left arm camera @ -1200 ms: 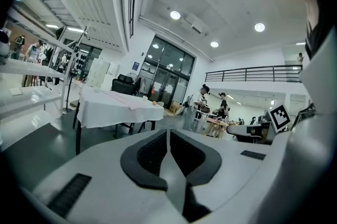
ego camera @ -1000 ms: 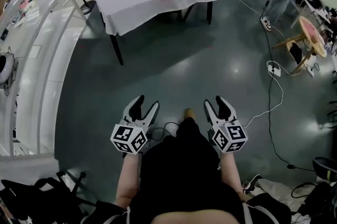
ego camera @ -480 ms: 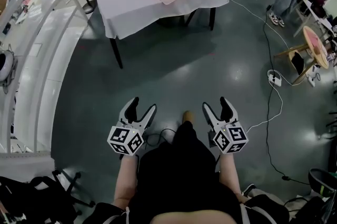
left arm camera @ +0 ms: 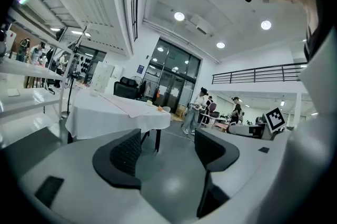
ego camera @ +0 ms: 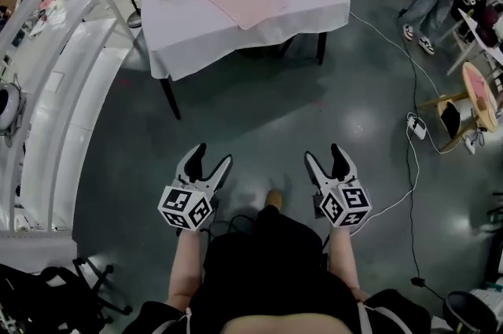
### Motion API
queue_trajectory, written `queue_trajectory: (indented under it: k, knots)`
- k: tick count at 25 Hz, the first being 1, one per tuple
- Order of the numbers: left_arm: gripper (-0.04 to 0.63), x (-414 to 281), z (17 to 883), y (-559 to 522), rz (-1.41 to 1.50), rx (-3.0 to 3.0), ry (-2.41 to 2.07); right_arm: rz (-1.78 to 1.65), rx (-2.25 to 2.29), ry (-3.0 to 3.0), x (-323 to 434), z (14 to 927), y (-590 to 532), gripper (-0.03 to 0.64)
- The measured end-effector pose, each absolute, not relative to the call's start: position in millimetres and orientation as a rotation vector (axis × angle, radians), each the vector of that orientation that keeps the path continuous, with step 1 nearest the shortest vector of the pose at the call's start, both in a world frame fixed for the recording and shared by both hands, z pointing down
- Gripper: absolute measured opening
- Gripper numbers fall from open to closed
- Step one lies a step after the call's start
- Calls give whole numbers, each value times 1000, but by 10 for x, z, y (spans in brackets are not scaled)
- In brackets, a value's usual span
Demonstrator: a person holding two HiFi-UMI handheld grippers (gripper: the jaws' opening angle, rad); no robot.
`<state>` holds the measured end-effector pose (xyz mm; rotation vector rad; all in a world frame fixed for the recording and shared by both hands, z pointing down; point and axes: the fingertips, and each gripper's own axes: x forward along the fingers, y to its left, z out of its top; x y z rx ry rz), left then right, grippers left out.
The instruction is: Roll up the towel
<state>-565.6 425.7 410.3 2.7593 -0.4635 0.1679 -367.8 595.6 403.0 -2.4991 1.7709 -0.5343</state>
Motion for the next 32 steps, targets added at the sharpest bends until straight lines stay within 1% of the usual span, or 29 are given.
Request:
queue_trajectory:
  k: [7, 15, 20, 32]
  knots:
    - [325, -4986, 4120, 4032, 155, 2760, -514, -554, -2458, 1828, -2942, 4101, 5650, 351]
    - [325, -4481, 4148, 3806, 103, 2727, -616, -532, -2405, 1924, -2357, 4087, 5320, 351]
    - [325, -4251, 4220, 3913, 122, 2722, -581, -547, -2382, 1934, -2251, 4156, 5317, 351]
    - [325, -4024, 4380, 3924, 212, 2709, -557, -682, -2392, 1851, -2080, 4452, 5481, 351]
